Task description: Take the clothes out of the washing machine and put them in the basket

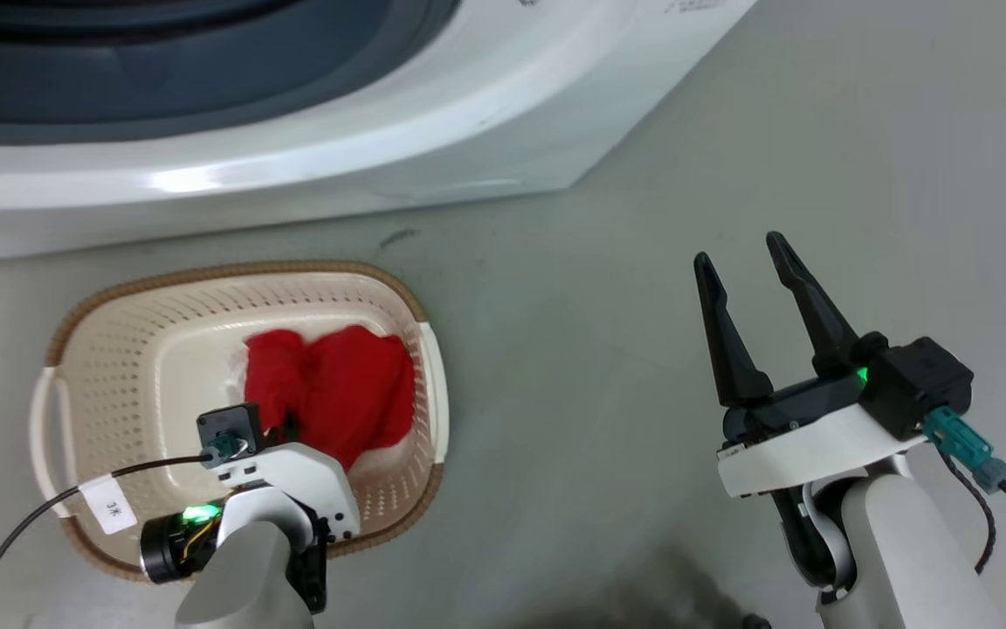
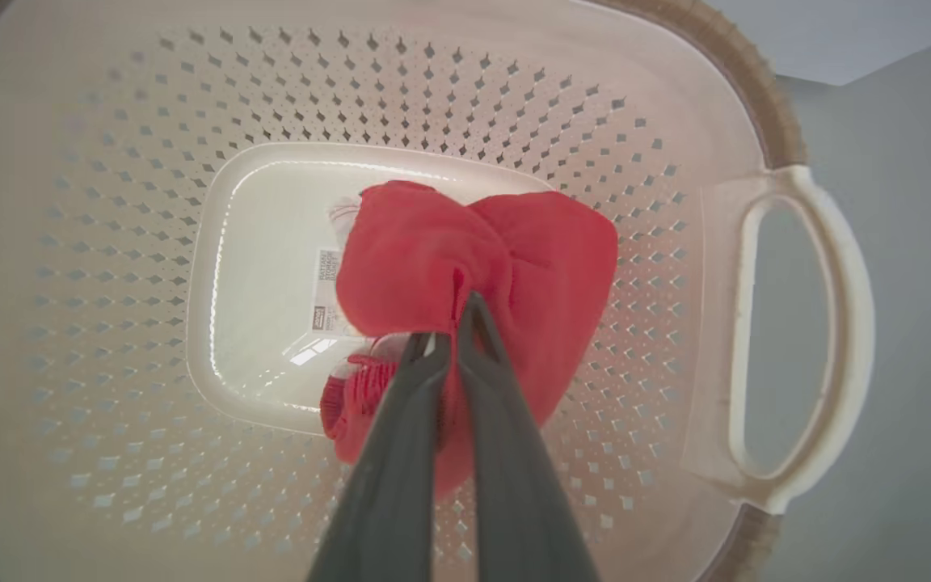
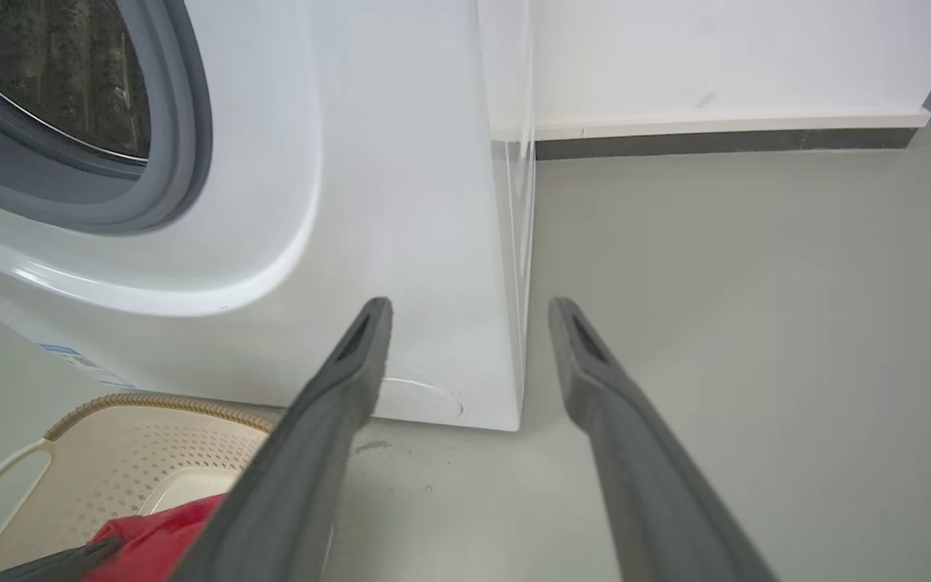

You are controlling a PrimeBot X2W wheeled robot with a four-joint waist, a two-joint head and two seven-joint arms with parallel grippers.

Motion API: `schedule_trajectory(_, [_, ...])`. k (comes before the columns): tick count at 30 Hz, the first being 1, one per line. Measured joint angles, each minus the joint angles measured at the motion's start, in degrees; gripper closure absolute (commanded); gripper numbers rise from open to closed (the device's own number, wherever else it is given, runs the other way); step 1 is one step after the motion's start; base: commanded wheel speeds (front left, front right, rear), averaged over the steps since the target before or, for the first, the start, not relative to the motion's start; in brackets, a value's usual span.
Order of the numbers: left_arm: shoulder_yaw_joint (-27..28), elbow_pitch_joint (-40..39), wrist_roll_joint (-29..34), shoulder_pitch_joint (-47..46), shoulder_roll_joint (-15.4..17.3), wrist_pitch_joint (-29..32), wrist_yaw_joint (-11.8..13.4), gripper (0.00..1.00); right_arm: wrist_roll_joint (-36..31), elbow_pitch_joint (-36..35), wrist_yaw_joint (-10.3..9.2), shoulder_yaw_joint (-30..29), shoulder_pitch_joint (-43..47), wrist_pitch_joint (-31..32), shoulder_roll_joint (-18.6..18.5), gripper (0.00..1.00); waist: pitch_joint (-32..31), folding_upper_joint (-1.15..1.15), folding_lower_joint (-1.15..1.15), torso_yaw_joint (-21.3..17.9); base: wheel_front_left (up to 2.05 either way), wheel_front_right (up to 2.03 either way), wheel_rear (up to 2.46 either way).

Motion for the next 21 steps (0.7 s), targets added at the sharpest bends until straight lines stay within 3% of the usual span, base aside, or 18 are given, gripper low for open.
schedule_trajectory(10, [0.9, 11.2, -1.9, -3.6, 1.2, 0.8, -0.3, 1.00, 1.4, 1.4, 0.00, 0.5, -2.1, -0.3, 0.0, 0.00, 4.2, 0.00, 0.00, -3.3, 0.00, 0.00, 0.00])
schedule_trajectory(12, [0.5, 11.9, -1.9, -3.5, 1.2, 0.8, -1.0, 0.00, 1.0, 1.7, -0.01, 0.1, -2.0, -0.3, 0.0, 0.00, 3.2, 0.00, -0.01, -3.3, 0.00, 0.00, 0.00])
schedule_trajectory(21, [-0.5, 8.2, -2.3, -0.5, 0.0, 0.2, -4.0, 0.00, -2.8, 3.0, 0.00, -1.9, 1.6, -0.3, 0.0, 0.00, -6.8, 0.00, -0.01, -1.4, 0.00, 0.00, 0.00])
